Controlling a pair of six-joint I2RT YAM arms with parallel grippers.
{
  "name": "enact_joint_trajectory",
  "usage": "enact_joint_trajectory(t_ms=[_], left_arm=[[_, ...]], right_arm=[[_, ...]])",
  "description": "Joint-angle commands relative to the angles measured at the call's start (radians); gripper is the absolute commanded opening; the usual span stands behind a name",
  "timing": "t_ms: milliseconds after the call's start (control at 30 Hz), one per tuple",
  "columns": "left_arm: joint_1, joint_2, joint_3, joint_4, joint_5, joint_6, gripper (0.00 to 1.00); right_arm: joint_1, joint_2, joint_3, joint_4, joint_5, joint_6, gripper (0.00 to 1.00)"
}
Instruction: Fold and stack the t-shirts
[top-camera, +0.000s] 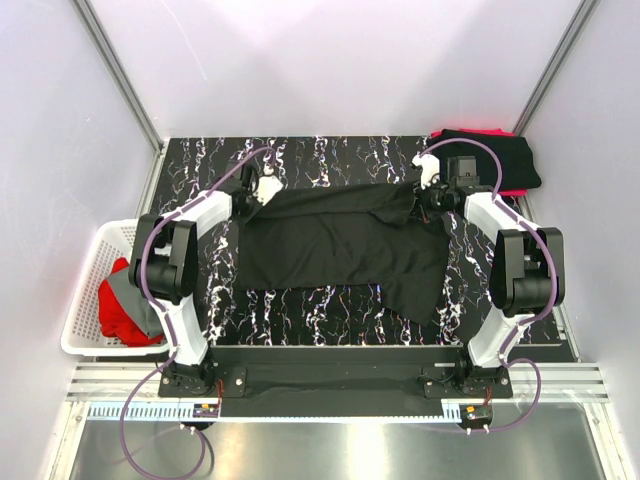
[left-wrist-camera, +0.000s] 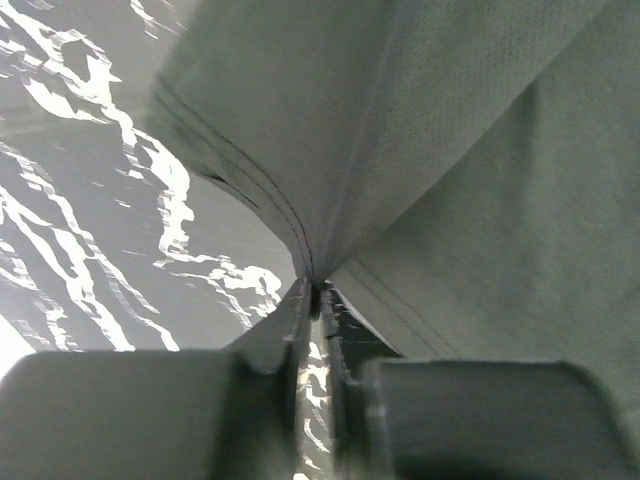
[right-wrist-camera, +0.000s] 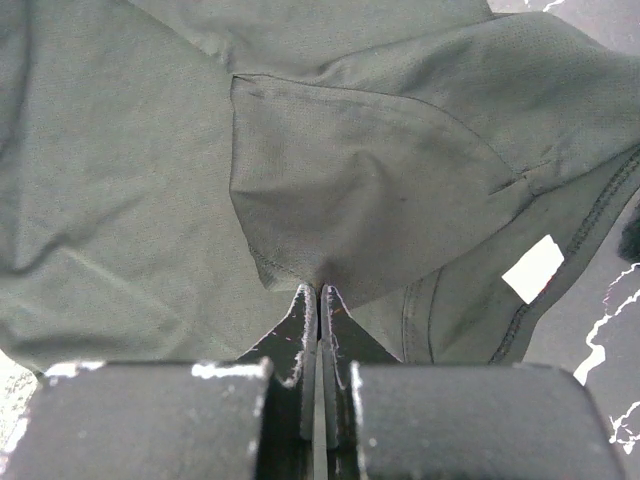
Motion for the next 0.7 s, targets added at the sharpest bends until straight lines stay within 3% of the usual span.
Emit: enact_joint_trajectory(t_ms=[0, 133, 233, 400, 667], left_arm=[[-0.002, -0.046, -0.032, -0.012, 0.053, -0.023, 0.21], [-0.002, -0.082, -0.017, -0.024, 0.064, -0.041, 0.37], [-0.003, -0.091, 0.05, -0.08, 0.085, -0.067, 0.39], [-0.004, -0.063, 0.147, -0.116, 0.055, -0.084, 0.4], [-0.004, -0.053, 0.147, -0.13, 0.056, -0.081, 0.4]], right_arm=[[0.005, -0.042, 0.012, -0.005, -0.009, 0.004, 0.0], [0.004, -0.028, 0.039, -0.034, 0.008, -0.003, 0.01], [0.004, -0.03, 0.039, -0.048, 0.028, -0.035, 0.06], [0.004, -0.022, 0.028, -0.056, 0.026, -0.051, 0.01], [0.004, 0.027, 0.058, -0.054, 0.069, -0.066, 0.0]])
